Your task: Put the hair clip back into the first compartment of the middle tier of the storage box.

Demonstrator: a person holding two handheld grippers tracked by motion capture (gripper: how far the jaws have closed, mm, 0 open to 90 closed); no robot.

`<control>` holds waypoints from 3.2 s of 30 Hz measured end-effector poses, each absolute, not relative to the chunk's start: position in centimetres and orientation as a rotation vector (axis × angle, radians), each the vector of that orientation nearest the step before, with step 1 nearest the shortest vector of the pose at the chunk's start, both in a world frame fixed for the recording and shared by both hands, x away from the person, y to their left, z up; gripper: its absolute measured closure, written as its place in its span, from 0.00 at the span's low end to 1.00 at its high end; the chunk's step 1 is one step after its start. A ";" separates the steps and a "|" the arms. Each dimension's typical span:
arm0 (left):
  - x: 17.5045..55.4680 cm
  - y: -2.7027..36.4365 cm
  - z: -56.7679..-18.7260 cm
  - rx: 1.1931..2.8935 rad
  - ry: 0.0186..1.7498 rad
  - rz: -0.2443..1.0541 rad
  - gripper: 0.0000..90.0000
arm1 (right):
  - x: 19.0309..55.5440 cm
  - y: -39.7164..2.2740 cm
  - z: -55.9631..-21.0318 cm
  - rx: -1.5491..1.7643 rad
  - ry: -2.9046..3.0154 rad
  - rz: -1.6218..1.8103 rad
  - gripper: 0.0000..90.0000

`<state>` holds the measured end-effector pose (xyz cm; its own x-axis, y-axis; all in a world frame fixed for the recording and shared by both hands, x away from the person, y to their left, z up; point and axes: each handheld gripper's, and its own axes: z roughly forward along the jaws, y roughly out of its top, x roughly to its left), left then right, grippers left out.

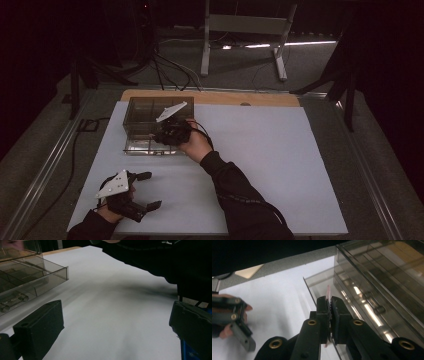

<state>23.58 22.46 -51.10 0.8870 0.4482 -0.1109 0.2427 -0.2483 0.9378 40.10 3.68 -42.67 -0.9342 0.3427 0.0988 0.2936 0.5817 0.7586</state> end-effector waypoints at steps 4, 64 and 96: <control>23.6 22.5 -51.1 1.839 0.516 0.209 0.00 | 40.2 4.8 -42.4 0.538 2.741 1.307 0.95; 23.6 22.5 -51.0 1.830 0.513 0.210 0.00 | 40.9 7.5 -41.8 0.608 2.684 1.429 0.28; 23.7 22.4 -51.1 1.833 0.513 0.211 0.00 | 39.4 -0.8 -40.6 0.651 2.626 1.469 0.00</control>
